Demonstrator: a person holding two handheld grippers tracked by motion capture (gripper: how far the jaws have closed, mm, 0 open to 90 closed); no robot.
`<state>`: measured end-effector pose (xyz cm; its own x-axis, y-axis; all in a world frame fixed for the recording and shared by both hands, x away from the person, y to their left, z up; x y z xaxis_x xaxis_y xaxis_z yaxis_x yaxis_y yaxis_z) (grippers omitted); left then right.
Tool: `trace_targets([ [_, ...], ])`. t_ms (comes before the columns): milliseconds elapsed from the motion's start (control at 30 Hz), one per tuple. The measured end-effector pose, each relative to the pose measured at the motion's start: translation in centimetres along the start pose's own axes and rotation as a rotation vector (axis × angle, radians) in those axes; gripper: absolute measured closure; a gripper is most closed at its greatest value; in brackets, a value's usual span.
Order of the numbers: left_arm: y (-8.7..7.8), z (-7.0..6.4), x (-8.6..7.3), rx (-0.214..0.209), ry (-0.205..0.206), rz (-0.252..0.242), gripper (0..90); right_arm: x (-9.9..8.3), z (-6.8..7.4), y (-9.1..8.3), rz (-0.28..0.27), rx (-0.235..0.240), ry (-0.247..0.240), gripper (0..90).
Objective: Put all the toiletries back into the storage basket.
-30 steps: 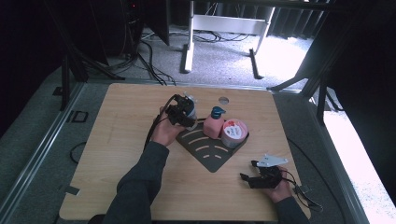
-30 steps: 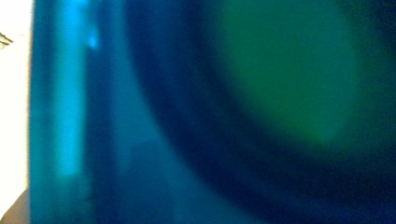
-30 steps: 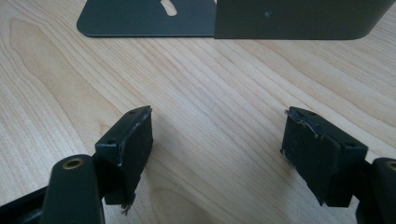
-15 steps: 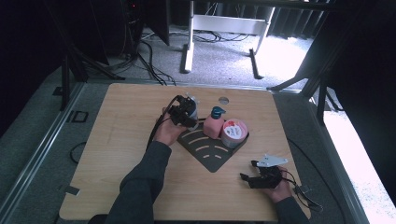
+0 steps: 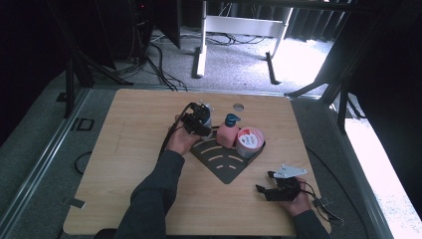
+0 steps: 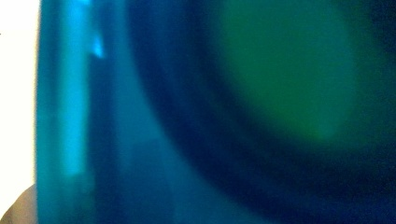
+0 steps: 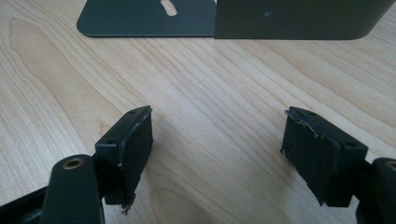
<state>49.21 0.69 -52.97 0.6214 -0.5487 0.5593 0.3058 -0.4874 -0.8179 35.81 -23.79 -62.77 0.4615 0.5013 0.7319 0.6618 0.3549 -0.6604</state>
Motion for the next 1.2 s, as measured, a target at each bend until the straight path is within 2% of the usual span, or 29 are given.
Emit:
trace_targets([
  [500,1.1,0.7,-0.1,0.0,-0.022,0.015,55.2,0.0,0.0,0.0,0.0,0.0,0.0,24.4],
  [1200,2.1,0.6,0.2,-0.017,-0.037,0.015,55.2,0.0,0.0,0.0,-0.001,0.0,-0.002,24.3],
])
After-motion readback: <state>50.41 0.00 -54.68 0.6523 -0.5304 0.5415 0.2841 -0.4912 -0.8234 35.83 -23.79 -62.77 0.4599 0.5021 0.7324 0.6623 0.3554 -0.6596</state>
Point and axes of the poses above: each handheld gripper's, and its own axes: y roughly forward along the jaws, x roughly out of its top, z roughly to its left, the point moved 10 cm from there along y, roughly forward along the jaws, and after that the axes turned 14 degrees about -x, right-handed, at the moved point
